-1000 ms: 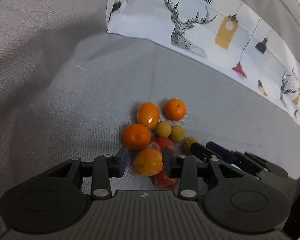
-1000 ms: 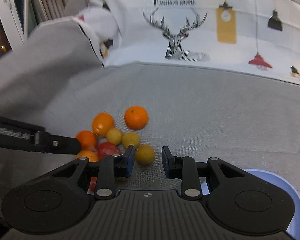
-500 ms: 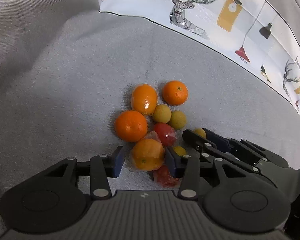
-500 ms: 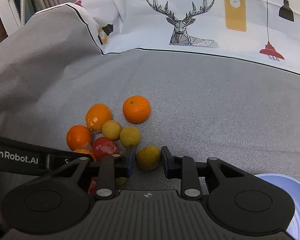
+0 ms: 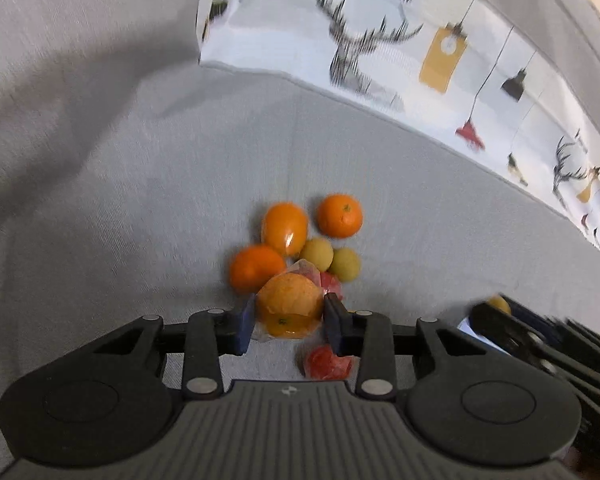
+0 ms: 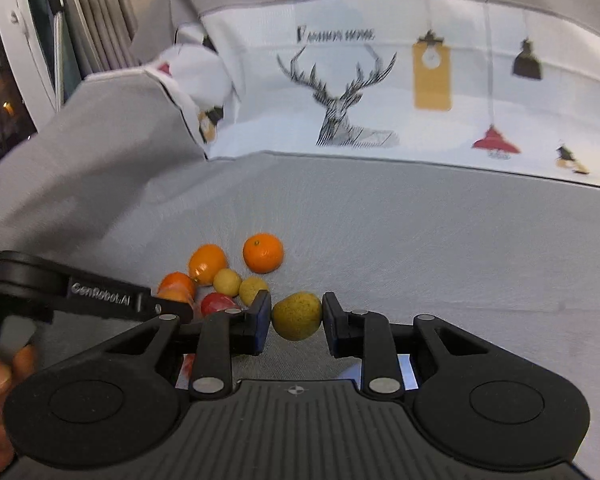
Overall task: Organize fruits
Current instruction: 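Grasp a bagged orange with the left tool while the right tool grasps a yellow fruit, then carry both fruits over the blue plate and open both tools to drop them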
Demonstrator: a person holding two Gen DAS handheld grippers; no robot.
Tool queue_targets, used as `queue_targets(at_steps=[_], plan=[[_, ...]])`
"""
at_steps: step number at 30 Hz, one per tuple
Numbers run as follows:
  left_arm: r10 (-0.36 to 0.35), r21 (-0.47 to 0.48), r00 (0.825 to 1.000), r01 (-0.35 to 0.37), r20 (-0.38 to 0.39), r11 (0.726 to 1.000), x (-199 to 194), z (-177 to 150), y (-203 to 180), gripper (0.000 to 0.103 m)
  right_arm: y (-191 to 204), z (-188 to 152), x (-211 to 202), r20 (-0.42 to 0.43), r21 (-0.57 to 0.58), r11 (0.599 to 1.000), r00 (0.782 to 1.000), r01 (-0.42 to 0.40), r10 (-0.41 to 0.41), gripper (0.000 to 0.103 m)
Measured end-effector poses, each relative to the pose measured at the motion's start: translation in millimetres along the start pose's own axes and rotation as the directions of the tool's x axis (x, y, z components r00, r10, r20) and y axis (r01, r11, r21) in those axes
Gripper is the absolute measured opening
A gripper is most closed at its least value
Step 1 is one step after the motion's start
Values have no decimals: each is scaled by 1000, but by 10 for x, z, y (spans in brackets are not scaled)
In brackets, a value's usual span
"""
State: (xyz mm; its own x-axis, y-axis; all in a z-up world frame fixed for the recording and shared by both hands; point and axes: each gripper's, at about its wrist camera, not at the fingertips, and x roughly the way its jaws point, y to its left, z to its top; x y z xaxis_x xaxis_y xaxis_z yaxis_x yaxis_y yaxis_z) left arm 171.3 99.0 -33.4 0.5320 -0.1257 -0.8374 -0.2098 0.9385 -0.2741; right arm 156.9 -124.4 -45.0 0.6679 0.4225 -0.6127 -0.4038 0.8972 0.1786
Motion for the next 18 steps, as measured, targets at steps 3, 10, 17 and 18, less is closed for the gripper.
queue_targets(at_steps=[3,10,17,18], plan=[[-20,31,995,18,94,999,-206,-33,-74,40,-34,-11,-347,34,6,1000,999,9,-9,29],[-99,218,937,25,335,976,-784,-320,-466,40,-262,-294,-1124,144,51,995,986,81,-88,29],[-224,343,900,90,373,935,-1004,-730,-879,41,-678,-600,-1086,75,221,959,977,179,-199,29],[-234,371,900,89,368,924,-979,-750,-925,41,-719,-622,-1072,65,224,955,975,193,-212,29]])
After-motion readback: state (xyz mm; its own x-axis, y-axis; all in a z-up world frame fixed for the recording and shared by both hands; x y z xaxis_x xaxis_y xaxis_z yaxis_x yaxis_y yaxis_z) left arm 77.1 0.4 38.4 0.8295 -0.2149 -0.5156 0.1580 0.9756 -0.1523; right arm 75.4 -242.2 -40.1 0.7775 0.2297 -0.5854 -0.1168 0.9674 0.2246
